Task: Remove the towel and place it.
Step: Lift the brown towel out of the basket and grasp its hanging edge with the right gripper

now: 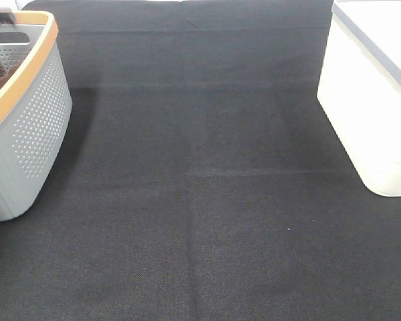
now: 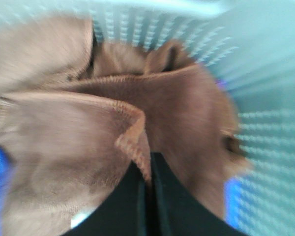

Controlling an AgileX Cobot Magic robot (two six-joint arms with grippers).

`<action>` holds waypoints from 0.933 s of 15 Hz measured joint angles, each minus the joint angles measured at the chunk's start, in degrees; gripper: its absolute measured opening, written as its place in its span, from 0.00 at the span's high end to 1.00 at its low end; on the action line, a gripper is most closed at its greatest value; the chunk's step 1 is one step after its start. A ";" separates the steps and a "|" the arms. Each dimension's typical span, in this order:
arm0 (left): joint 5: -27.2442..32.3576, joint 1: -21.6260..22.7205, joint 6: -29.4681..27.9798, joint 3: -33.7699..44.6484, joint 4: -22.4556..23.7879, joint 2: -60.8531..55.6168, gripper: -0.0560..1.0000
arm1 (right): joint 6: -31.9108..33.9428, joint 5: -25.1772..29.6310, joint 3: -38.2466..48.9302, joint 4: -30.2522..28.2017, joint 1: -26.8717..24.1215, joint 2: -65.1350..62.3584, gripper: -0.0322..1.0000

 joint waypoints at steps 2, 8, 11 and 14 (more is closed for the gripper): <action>1.32 0.00 0.63 0.00 -0.46 -5.96 0.95 | 0.00 0.00 0.00 0.00 0.00 0.00 0.23; -1.72 0.00 1.95 0.00 -8.42 -22.63 0.95 | 0.00 0.00 0.00 0.29 0.00 0.00 0.23; -7.22 -0.34 3.72 0.00 -15.36 -28.13 0.95 | 1.83 -1.32 -0.52 3.61 0.00 0.92 0.23; -13.29 -4.81 7.68 0.00 -20.97 -30.94 0.95 | 1.03 -4.87 -4.76 9.97 -0.06 9.11 0.23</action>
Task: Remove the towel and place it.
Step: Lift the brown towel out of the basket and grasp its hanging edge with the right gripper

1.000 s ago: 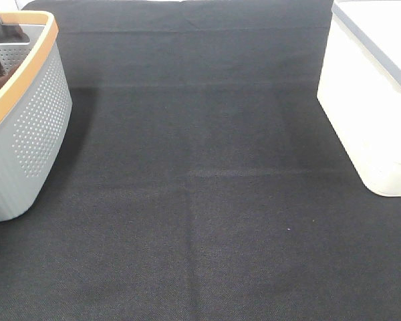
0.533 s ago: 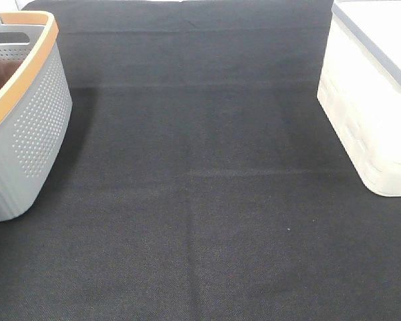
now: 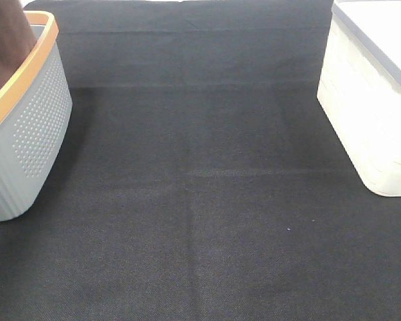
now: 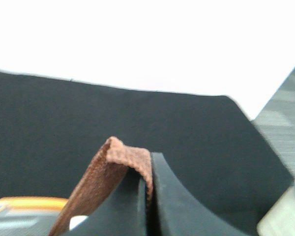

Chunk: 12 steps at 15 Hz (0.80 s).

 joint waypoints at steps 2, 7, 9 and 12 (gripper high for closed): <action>-3.09 -5.16 0.80 0.00 -0.40 -0.11 0.95 | -5.50 -2.23 -2.86 4.13 0.00 5.90 0.24; -13.87 -18.74 3.27 0.00 -0.46 -0.06 0.95 | -25.32 -7.05 -10.77 26.41 0.00 22.52 0.24; -15.41 -22.92 3.84 0.00 -0.29 0.74 0.95 | -33.23 -7.10 -14.15 33.00 0.00 29.45 0.24; -15.87 -28.30 4.53 0.00 0.86 2.98 0.95 | -42.34 -7.22 -18.62 37.76 0.00 39.13 0.24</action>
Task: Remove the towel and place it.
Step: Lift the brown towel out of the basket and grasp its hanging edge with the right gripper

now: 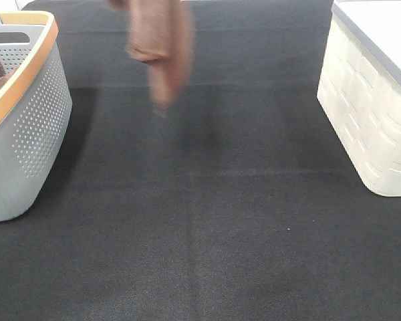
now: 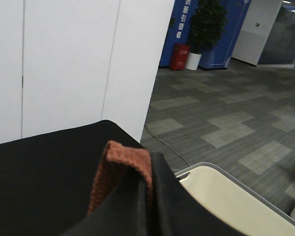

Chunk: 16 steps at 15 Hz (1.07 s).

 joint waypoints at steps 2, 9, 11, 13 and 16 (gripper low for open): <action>-0.86 -2.64 0.06 0.00 0.69 1.15 0.95 | -2.69 -0.57 -2.52 0.40 0.00 6.13 0.24; -3.78 -7.68 0.06 0.00 2.58 5.56 0.95 | 5.33 -29.34 -3.78 -20.11 26.41 17.42 0.25; -4.35 -8.65 0.06 0.00 4.30 5.84 0.95 | 8.59 -35.98 -3.84 -25.10 32.95 20.45 0.30; -5.16 -9.00 0.06 0.00 5.56 5.84 0.95 | 9.80 -38.39 -3.84 -26.70 35.58 22.80 0.31; -6.99 -9.11 0.06 0.00 6.99 5.84 0.95 | 12.66 -43.26 -3.84 -27.62 38.96 30.71 0.32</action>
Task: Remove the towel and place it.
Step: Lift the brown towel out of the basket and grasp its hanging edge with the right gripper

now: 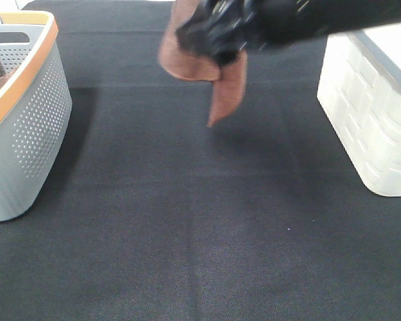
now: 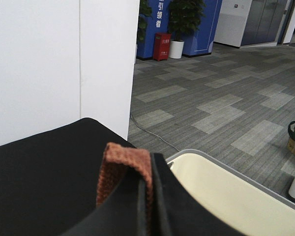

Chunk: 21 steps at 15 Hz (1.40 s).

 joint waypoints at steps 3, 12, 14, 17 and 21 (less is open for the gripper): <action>-1.09 0.00 0.00 0.00 2.01 0.00 0.95 | 1.32 -5.56 0.00 -0.23 0.11 5.79 0.32; -4.30 0.00 -0.57 0.00 11.52 2.46 0.95 | -3.15 2.46 -3.15 6.30 -4.24 6.42 0.43; -4.30 0.00 -1.55 0.00 11.57 2.46 0.95 | -1.03 15.99 -5.96 6.93 -6.13 6.42 0.44; -3.78 0.00 -4.58 0.00 11.69 2.46 0.95 | 8.54 36.61 -9.57 -0.52 -6.47 6.42 0.44; 0.63 0.00 -8.31 0.00 11.69 2.46 0.95 | 42.69 41.88 -9.85 -38.04 -6.59 6.36 0.44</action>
